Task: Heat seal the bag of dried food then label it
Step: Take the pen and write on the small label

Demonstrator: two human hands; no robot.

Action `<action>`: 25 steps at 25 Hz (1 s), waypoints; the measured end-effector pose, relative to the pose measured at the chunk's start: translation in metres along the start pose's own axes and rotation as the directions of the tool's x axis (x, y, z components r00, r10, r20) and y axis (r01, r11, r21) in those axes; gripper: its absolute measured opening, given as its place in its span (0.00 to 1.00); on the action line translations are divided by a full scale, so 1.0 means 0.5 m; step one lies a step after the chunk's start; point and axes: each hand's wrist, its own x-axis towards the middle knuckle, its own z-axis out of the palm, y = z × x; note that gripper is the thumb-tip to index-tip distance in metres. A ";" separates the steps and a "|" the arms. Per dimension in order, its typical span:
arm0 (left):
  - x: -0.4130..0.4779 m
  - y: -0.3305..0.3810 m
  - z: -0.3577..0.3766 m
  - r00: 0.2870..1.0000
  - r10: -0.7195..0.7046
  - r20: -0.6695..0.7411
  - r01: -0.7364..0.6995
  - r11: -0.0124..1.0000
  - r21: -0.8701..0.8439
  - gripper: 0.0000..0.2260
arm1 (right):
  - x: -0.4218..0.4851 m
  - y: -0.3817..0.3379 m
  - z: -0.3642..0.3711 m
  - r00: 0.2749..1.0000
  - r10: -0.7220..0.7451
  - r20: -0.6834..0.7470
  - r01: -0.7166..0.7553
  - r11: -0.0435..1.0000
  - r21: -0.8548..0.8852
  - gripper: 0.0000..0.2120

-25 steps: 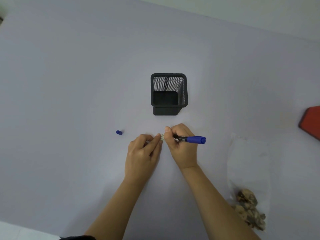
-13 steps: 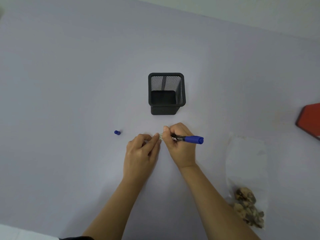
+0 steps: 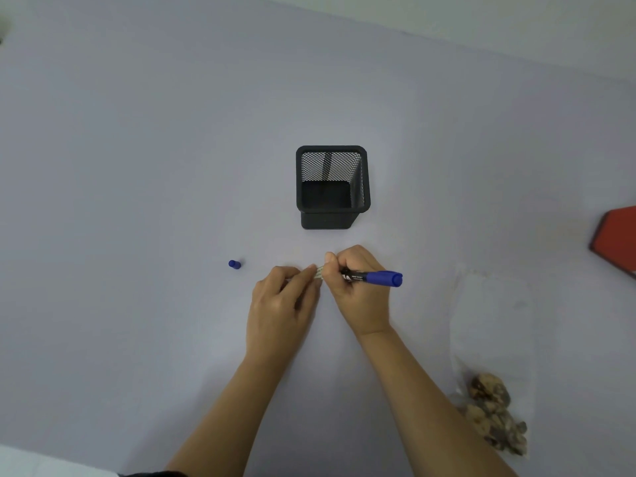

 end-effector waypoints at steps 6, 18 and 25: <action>0.001 0.004 -0.003 0.998 -0.055 0.010 0.055 0.998 -0.024 0.10 | 0.002 0.000 -0.001 1.000 -0.007 0.012 0.007 1.000 -0.019 0.18; -0.002 -0.002 -0.001 0.999 -0.027 0.042 0.027 1.000 0.006 0.06 | 0.001 0.002 0.001 1.000 0.014 -0.012 -0.014 1.000 0.010 0.16; -0.001 0.001 -0.002 1.000 -0.021 0.023 0.021 1.000 0.001 0.06 | 0.001 0.001 0.001 0.999 0.025 -0.024 -0.025 1.000 0.005 0.17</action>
